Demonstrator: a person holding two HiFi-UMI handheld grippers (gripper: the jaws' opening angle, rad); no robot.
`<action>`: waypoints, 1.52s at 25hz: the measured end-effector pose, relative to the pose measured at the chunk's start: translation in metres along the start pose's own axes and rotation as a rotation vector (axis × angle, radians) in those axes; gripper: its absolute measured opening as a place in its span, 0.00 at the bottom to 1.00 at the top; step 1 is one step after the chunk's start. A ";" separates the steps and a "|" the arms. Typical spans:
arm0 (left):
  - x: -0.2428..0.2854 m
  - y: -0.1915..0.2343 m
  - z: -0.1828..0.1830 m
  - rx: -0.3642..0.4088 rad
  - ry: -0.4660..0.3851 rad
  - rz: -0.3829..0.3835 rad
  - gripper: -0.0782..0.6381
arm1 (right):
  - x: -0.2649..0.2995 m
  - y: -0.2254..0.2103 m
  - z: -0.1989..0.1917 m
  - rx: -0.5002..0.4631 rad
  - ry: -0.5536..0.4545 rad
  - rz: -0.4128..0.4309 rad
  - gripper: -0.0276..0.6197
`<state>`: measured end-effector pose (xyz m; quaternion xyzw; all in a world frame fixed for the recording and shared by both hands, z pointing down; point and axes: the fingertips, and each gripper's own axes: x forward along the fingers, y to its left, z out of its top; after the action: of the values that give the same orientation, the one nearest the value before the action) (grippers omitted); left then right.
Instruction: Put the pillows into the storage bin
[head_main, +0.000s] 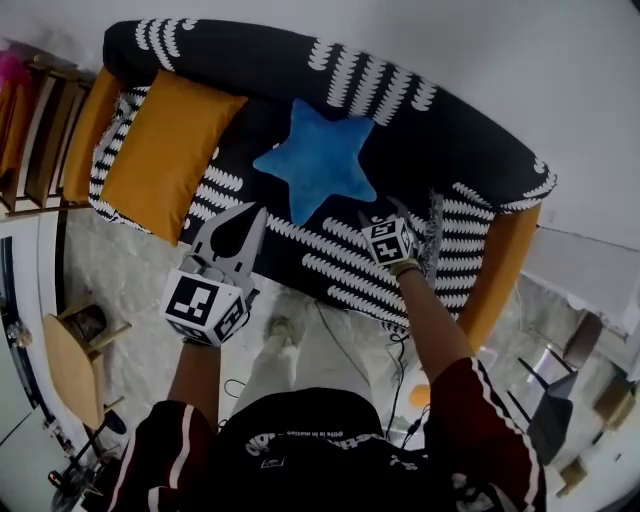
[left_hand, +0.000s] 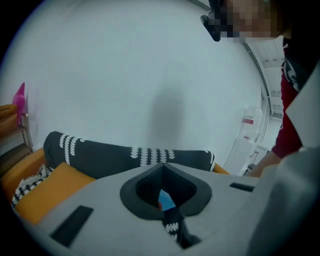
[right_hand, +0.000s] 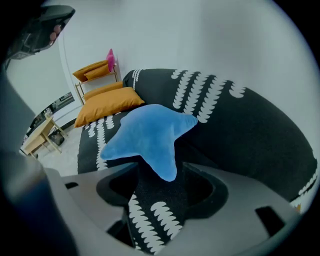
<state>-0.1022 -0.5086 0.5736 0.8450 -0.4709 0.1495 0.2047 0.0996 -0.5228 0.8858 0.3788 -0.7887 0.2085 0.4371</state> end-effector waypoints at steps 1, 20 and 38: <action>0.004 0.002 -0.006 -0.004 0.012 0.002 0.11 | 0.009 -0.003 -0.002 -0.009 0.011 0.007 0.46; 0.021 0.043 -0.087 -0.120 0.143 0.106 0.11 | 0.132 -0.006 -0.033 -0.223 0.181 0.122 0.50; 0.000 0.051 -0.088 -0.164 0.131 0.106 0.11 | 0.135 0.011 0.005 -0.268 0.145 0.128 0.08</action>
<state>-0.1511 -0.4899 0.6613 0.7877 -0.5113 0.1761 0.2952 0.0435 -0.5748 0.9975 0.2502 -0.7983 0.1556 0.5253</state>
